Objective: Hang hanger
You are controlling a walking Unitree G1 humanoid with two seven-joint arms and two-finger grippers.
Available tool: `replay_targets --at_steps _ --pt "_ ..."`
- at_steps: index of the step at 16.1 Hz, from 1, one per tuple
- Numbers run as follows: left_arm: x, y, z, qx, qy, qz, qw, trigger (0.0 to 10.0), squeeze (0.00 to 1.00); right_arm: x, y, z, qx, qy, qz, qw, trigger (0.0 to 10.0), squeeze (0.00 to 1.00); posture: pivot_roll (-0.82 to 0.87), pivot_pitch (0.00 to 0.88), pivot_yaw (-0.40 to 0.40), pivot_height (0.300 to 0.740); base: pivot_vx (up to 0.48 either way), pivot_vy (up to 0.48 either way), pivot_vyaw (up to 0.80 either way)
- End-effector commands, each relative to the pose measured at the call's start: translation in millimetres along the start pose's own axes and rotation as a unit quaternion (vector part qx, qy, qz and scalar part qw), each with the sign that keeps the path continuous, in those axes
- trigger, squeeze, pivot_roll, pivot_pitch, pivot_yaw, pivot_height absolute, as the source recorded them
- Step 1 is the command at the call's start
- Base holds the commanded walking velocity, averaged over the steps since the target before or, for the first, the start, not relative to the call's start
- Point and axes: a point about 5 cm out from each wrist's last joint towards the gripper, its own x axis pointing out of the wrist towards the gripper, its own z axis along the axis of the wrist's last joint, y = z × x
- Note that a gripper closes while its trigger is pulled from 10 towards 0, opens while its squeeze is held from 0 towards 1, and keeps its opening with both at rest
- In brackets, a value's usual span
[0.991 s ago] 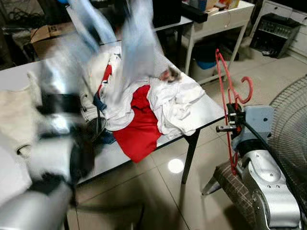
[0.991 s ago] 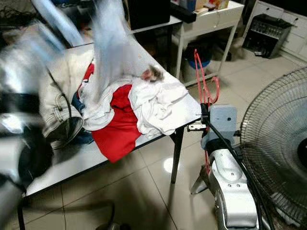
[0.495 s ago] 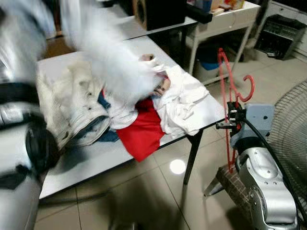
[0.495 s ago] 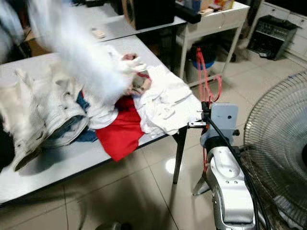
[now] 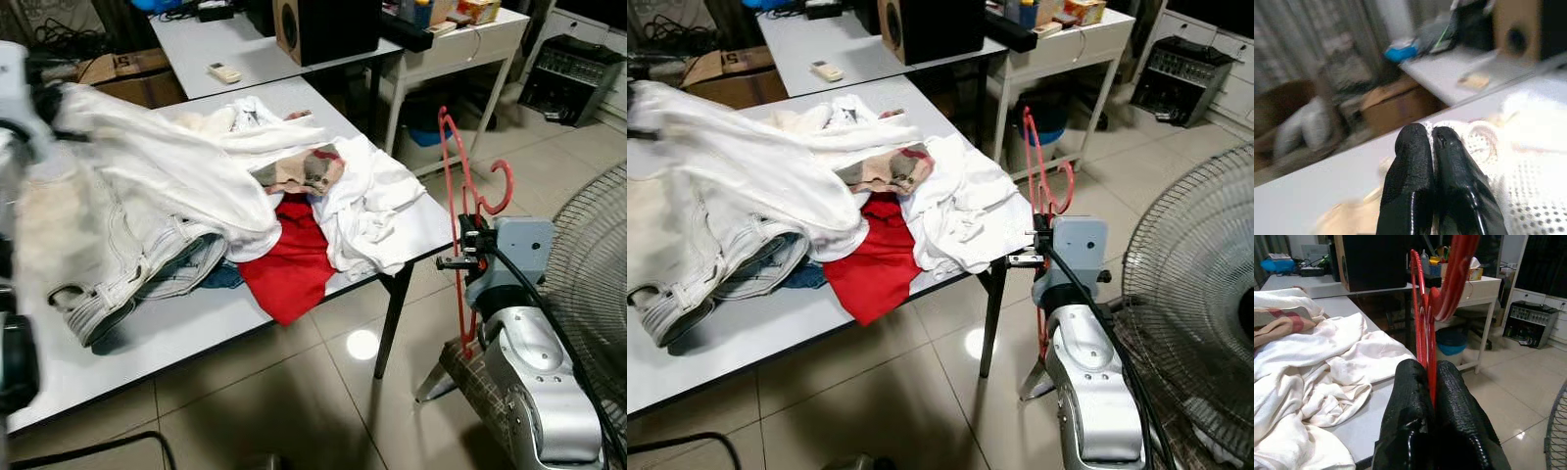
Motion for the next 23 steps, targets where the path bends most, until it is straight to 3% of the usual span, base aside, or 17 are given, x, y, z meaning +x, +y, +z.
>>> replay_targets --at_steps 1,2,3,5,6,9,11,12,13,14,16,18,19,20,21,22,23 --pt "-2.1 1.4 -18.3 0.025 0.052 -0.007 0.998 10.0 1.00 1.1 1.4 0.2 0.001 -0.001 0.006 1.000 10.0 0.00 -0.04 0.000 0.076 0.740 0.000 0.000 0.00" --pt "-3.2 0.6 -25.2 0.033 0.071 -0.021 0.997 10.0 1.00 0.9 1.5 0.0 0.001 -0.001 0.006 1.000 10.0 0.00 -0.04 0.000 0.076 0.740 0.000 0.000 0.00" --pt "-7.2 -10.4 -45.3 0.085 0.130 -0.097 0.983 10.0 1.00 0.4 1.8 -0.4 0.001 0.001 0.009 1.000 10.0 0.00 -0.05 0.000 0.075 0.740 0.000 0.000 0.00" --pt "-11.7 -24.8 -59.0 0.100 0.170 -0.175 0.965 10.0 1.00 0.2 1.5 -0.5 0.000 0.002 0.009 1.000 10.0 0.00 -0.05 0.000 0.075 0.740 0.000 0.000 0.00" --pt "-11.2 -31.3 -58.4 0.102 0.170 -0.198 0.960 10.0 1.00 0.3 1.4 -0.3 0.000 0.001 0.009 1.000 10.0 0.00 -0.05 0.000 0.075 0.740 0.000 0.000 0.00" --pt "-7.3 -36.4 -50.5 0.094 0.150 -0.201 0.963 10.0 1.00 0.6 1.9 0.2 0.000 0.001 0.009 1.000 10.0 0.00 -0.05 0.000 0.078 0.740 0.000 0.000 0.00" --pt "-0.5 -43.1 -24.9 0.013 0.089 -0.211 0.973 10.0 1.00 0.5 0.8 0.3 0.001 0.000 0.008 1.000 10.0 0.00 -0.05 0.000 0.082 0.740 0.000 0.000 0.00" --pt "2.0 -51.7 5.6 -0.113 0.019 -0.256 0.960 10.0 1.00 -0.1 -0.4 -0.3 0.002 0.001 0.005 1.000 10.0 0.00 -0.05 0.000 0.083 0.740 0.000 0.000 0.00" --pt "2.0 -54.4 12.5 -0.136 0.004 -0.270 0.953 10.0 1.00 -0.1 -0.3 -0.5 0.002 0.001 0.004 1.000 10.0 0.00 -0.05 0.000 0.084 0.740 0.000 0.000 0.00" --pt "1.1 -62.4 25.5 -0.164 -0.023 -0.306 0.937 10.0 1.00 0.3 1.1 -0.3 0.001 0.001 0.006 1.000 10.0 0.00 -0.05 0.000 0.087 0.740 0.000 0.000 0.00" --pt "1.2 -68.4 35.8 -0.183 -0.049 -0.322 0.928 10.0 1.00 0.6 1.2 -0.1 0.002 0.000 0.006 1.000 10.0 0.00 -0.05 0.000 0.086 0.740 0.000 0.000 0.00" --pt "0.7 -99.7 44.9 -0.161 -0.072 -0.364 0.915 10.0 1.00 1.1 1.2 -0.5 0.002 0.000 0.008 1.000 10.0 0.00 -0.04 0.000 0.078 0.740 0.000 0.000 0.00" --pt "-1.3 -137.1 41.9 -0.124 -0.063 -0.400 0.906 10.0 1.00 1.8 2.4 -1.2 0.000 0.001 0.012 1.000 10.0 0.00 -0.04 0.000 0.075 0.740 0.000 0.000 0.00" --pt "-2.0 -167.6 33.3 -0.091 -0.041 -0.410 0.907 10.0 1.00 2.5 3.2 -1.0 0.000 0.001 0.014 1.000 10.0 0.00 -0.05 0.000 0.075 0.740 0.000 0.000 0.00" --pt "-4.9 -188.3 27.7 -0.064 -0.031 -0.418 0.906 10.0 1.00 2.7 3.3 -0.5 -0.001 0.000 0.014 1.000 10.0 0.00 -0.06 0.000 0.080 0.740 0.000 0.000 0.00" --pt "-12.7 -219.0 20.9 -0.039 -0.020 -0.436 0.899 10.0 0.95 2.9 2.8 1.1 -0.003 -0.003 0.013 1.000 10.0 0.00 -0.07 0.000 0.086 0.740 0.000 0.000 0.00" --pt "-17.6 -232.9 16.6 -0.027 -0.014 -0.444 0.896 10.0 0.25 2.4 1.4 1.7 -0.004 -0.004 0.011 1.000 10.0 0.00 -0.07 0.000 0.086 0.740 0.000 0.000 0.00"
